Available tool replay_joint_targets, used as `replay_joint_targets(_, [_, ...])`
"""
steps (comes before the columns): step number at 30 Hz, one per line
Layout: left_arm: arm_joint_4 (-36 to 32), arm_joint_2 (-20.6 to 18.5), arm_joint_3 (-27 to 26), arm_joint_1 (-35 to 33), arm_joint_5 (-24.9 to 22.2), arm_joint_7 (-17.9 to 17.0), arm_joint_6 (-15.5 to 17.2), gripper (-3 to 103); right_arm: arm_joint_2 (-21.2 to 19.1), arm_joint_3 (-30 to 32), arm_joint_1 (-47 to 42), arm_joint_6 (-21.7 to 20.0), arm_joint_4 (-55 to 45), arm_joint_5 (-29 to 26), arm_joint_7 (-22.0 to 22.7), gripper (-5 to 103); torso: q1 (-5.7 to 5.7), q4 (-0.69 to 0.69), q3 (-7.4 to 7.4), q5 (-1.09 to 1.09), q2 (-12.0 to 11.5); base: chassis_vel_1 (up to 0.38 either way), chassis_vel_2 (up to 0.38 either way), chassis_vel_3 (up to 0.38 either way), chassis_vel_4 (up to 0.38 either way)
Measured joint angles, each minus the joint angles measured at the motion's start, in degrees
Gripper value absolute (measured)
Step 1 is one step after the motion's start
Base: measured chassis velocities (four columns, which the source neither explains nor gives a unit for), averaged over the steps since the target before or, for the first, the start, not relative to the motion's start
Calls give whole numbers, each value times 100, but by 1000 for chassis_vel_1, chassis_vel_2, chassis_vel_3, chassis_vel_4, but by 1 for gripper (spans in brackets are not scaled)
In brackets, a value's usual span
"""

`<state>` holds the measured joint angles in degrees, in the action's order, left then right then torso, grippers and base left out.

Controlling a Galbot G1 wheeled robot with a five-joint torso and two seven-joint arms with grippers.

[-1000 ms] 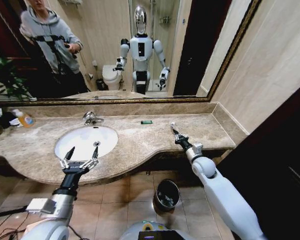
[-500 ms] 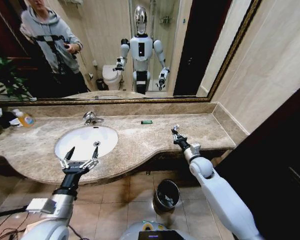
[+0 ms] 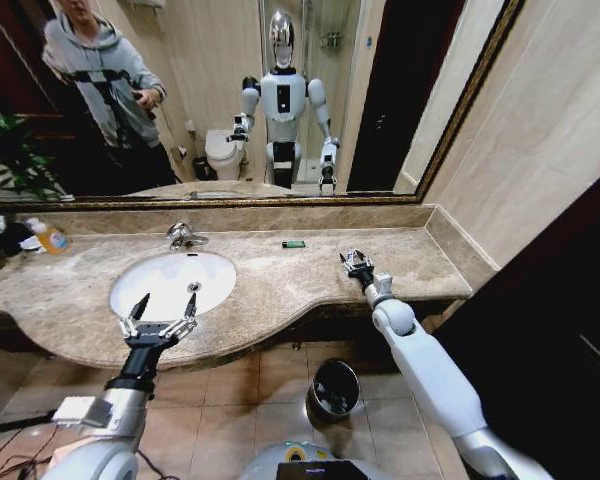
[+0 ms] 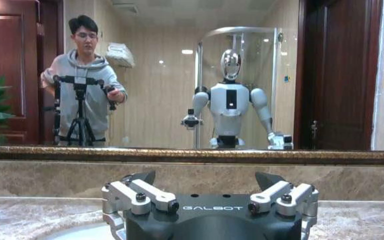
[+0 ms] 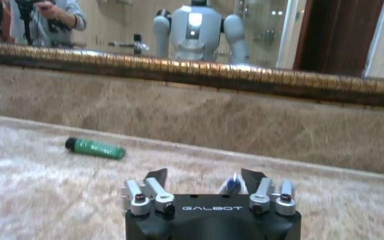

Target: Pick up the trash from the sink and place it in the trash bin.

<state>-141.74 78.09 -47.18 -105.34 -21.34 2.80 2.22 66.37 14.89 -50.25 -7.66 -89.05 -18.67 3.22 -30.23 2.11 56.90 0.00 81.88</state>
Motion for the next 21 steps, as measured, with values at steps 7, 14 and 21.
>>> replay_joint_targets(7, [0,0,0,0,0,0,0,100,7,18,-82,19,76,7,-21,95,1,0,0,0,0,0,0,0,0])
replay_joint_targets(14, [0,0,0,0,0,0,0,100,34,18,-13,94,268,18,-53,74,0,0,0,-1,0,0,0,0,0])
replay_joint_targets(21, [0,0,0,0,0,0,0,100,50,32,20,159,411,35,-69,47,0,0,0,0,0,0,0,0,0])
